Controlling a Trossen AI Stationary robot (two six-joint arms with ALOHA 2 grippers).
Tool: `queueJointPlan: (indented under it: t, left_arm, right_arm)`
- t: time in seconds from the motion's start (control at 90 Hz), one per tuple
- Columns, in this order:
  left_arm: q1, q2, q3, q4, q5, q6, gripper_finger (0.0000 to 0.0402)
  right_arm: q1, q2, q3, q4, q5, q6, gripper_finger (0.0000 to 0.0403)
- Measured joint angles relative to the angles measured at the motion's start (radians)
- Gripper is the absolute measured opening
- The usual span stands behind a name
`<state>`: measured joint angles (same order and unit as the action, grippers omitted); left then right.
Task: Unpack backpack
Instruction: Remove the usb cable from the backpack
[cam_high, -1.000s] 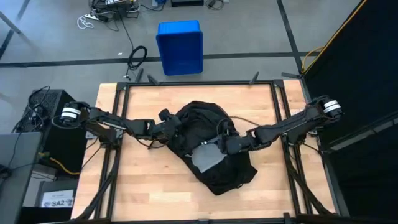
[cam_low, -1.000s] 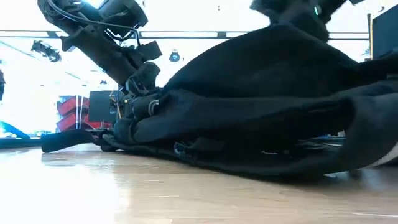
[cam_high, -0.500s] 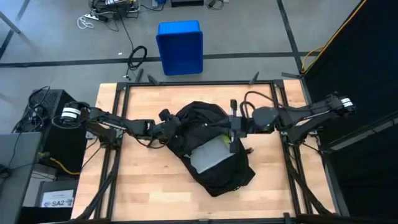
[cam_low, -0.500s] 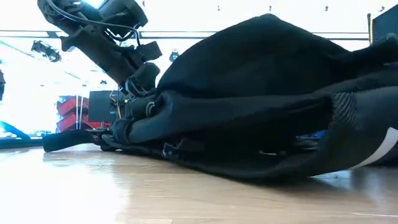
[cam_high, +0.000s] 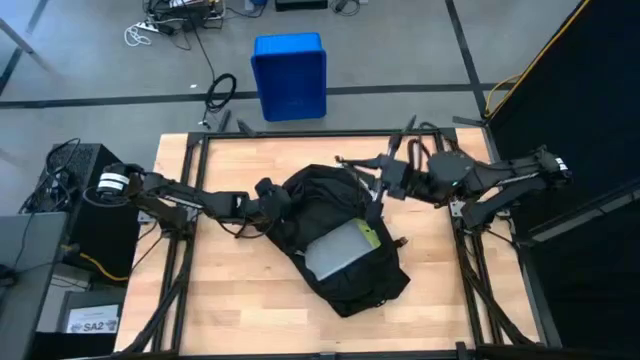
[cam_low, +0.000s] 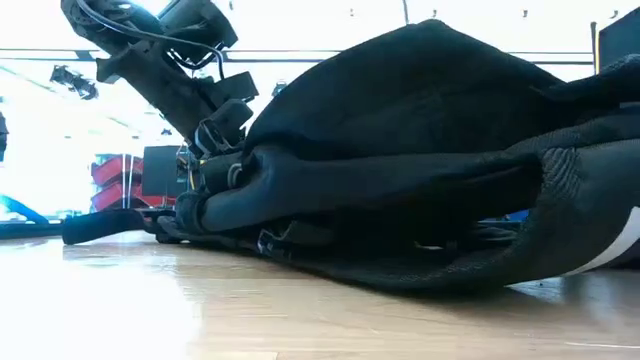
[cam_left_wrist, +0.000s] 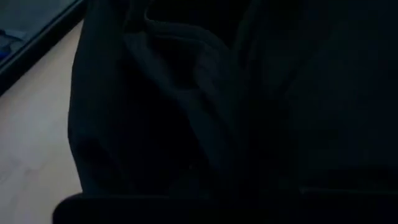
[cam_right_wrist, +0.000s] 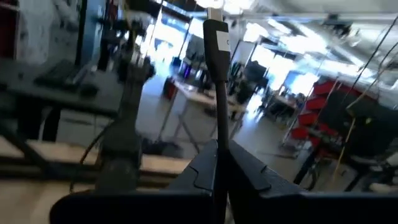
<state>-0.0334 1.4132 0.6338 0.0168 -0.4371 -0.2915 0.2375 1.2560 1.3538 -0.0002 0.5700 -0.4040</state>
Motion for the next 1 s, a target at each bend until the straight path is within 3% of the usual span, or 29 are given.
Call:
queueJointPlan:
  t: [0.189,0.422,0.789,0.9,1.0]
  left_arm:
    - [0.0,0.0,0.0,-0.004,0.002,-0.002,0.0001]
    - [0.0,0.0,0.0,-0.007,0.002,-0.002,0.0001]
    - [0.0,0.0,0.0,-0.008,0.002,-0.008,0.0001]
    - [0.0,0.0,0.0,-0.008,0.002,-0.008,0.0001]
    - [0.0,0.0,0.0,-0.008,0.002,-0.008,0.0001]
  right_arm:
    - [-0.005,-0.002,0.098,-0.045,0.089,-0.081,0.0]
    - [-0.014,0.0,0.127,-0.185,0.395,-0.164,0.0]
    - [-0.09,0.0,0.127,0.013,0.799,-0.574,0.0]
    - [-0.109,0.0,0.127,-0.04,0.831,-0.558,0.0]
    - [-0.109,0.004,0.109,-0.177,0.841,-0.422,0.0]
